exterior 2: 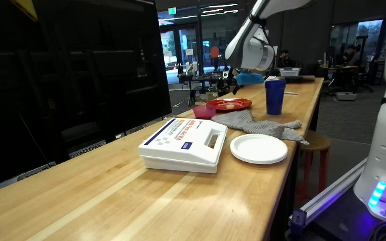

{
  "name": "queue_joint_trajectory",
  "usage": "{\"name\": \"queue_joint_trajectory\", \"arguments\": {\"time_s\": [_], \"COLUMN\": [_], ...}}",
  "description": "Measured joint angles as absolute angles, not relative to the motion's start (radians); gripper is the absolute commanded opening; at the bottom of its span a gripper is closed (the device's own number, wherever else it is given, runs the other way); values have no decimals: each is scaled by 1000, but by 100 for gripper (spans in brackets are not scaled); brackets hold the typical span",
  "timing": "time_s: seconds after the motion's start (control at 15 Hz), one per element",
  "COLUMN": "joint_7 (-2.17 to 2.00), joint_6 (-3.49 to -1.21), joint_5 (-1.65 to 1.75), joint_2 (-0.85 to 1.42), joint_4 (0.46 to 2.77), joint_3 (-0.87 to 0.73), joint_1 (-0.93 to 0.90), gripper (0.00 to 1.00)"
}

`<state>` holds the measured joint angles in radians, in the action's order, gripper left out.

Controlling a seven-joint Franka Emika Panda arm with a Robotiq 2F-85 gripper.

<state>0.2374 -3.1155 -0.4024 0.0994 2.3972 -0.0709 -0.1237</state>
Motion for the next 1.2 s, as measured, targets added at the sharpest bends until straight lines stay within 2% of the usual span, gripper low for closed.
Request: {"name": "queue_joint_trajectory", "arguments": {"time_s": [1.2], "joint_7": [143], "joint_6": [-2956], "joint_5": [-349], "joint_2": [229], "joint_4": [2245], "joint_3": [-124], "joint_1": [-115], "gripper": [100]}}
